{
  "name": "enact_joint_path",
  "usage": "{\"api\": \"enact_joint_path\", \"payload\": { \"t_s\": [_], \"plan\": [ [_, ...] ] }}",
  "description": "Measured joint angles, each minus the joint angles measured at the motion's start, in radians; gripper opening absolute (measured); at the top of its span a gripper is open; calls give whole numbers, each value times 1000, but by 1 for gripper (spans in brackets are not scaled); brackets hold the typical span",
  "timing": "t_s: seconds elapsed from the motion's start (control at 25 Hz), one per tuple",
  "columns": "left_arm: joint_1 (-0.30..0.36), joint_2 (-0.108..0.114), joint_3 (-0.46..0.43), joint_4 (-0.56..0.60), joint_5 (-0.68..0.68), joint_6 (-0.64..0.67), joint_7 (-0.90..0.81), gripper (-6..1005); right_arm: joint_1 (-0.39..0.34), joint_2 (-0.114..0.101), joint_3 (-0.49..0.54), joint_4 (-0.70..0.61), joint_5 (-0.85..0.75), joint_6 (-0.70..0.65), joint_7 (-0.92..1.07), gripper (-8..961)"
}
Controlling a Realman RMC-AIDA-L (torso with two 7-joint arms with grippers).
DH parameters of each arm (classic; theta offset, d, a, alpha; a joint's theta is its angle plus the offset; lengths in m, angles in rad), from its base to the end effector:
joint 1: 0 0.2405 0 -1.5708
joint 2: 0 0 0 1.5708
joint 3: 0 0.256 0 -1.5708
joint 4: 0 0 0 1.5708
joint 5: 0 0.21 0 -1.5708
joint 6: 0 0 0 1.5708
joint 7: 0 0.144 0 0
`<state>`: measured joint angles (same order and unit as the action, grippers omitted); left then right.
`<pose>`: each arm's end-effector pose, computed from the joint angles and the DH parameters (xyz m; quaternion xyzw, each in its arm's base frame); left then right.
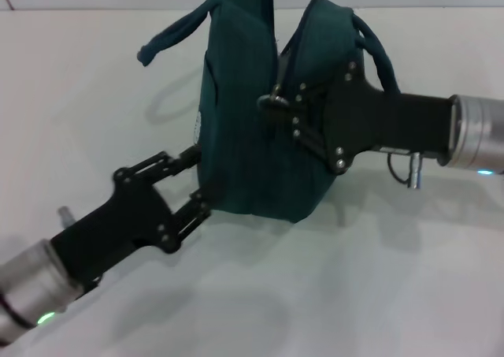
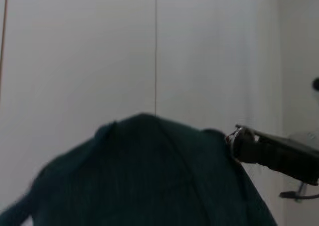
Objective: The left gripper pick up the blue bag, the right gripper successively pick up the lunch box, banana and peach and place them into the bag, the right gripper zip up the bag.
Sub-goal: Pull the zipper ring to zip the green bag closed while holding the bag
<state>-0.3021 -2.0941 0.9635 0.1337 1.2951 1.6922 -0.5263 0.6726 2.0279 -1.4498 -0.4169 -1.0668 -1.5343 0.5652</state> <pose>-0.2898 0.2278 -0.0463 -0.8514 -0.1165 -0.4255 0.2837 0.1585 0.3369 -0.0429 -0.8943 -0.1718 0.3877 0.1429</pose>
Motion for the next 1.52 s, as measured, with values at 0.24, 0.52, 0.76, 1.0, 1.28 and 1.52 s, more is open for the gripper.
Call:
{"api": "enact_joint_path", "payload": {
  "t_s": [0.24,0.52,0.76,1.0,1.28,1.52],
  "plan": [
    [-52,1,1,-31,-1,-15,-10,461,-14,0,-70,1,59,27,-33,32],
    [-83,-1,2,-30,0,-36,0,431,-34,0,-71,0,61,27,-42,33],
    [-91,-4,3,-33,3,-41,67,362,-56,0,-64,0,74,29,-69,34],
    [-115,-9,4,-41,4,-87,132,259,-58,0,-67,3,87,31,-12,35],
    [-154,-9,4,-76,1,-139,223,121,-72,-6,-51,4,89,34,157,34],
    [-155,-10,4,-76,0,-147,307,68,-73,-24,-20,-3,81,41,422,33]
  ]
}}
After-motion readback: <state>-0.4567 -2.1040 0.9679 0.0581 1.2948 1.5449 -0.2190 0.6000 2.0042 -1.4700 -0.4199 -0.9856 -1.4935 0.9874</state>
